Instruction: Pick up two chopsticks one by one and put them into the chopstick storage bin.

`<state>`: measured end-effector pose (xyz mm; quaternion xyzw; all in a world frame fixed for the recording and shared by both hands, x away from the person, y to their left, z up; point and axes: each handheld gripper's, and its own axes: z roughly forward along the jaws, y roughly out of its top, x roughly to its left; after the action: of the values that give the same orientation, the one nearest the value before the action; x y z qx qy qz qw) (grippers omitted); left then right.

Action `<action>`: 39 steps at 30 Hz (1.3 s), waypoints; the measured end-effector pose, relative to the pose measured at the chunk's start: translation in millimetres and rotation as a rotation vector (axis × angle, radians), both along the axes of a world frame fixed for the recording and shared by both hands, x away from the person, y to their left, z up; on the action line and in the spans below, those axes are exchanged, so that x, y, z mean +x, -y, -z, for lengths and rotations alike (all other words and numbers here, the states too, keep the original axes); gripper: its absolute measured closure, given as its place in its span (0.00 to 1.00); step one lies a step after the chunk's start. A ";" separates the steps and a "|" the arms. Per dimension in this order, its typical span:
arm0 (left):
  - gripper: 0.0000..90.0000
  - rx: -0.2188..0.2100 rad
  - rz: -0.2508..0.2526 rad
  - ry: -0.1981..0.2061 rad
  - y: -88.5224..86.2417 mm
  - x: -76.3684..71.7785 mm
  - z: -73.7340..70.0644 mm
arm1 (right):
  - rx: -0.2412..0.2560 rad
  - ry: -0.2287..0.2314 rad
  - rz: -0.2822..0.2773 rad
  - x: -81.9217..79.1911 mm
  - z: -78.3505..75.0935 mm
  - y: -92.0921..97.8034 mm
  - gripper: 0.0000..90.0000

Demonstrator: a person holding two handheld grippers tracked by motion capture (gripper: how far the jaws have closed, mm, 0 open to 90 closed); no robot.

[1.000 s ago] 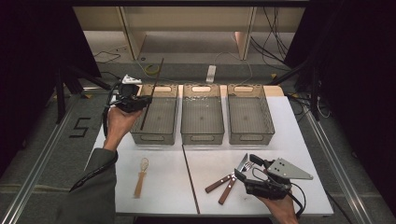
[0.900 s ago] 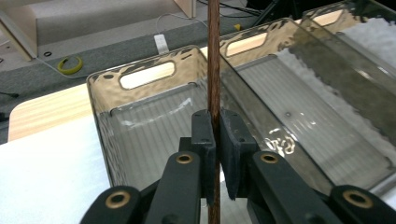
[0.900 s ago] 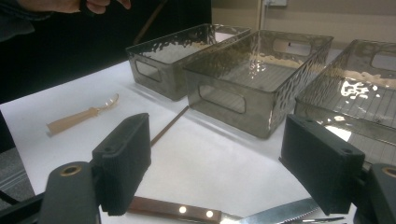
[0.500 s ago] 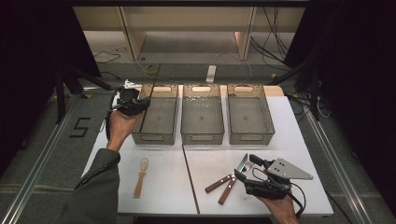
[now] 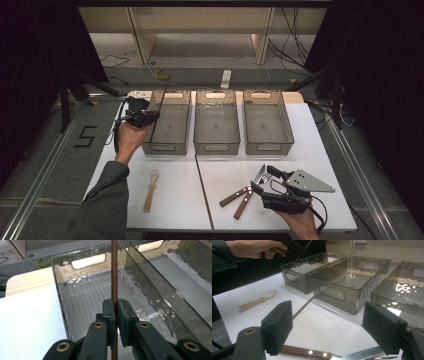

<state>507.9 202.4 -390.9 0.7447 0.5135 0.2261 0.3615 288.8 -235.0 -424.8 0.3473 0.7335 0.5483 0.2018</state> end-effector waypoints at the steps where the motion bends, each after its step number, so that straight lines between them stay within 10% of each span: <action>1: 0.94 0.006 0.001 -0.004 -0.1 0.1 0.9 | -0.001 0.001 -0.001 0.0 0.0 0.0 0.27; 30: 0.92 0.020 -0.035 -0.063 -6.3 4.5 22.1 | 0.002 0.001 -0.005 0.0 -0.1 -0.2 0.27; 39: 0.49 -0.030 -0.094 -0.065 0.2 -7.4 5.3 | 0.005 0.002 -0.004 0.0 0.0 -0.2 0.27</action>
<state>500.4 202.2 -396.2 0.7211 0.5628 0.2107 0.3448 288.8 -234.8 -424.8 0.3457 0.7327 0.5509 0.2004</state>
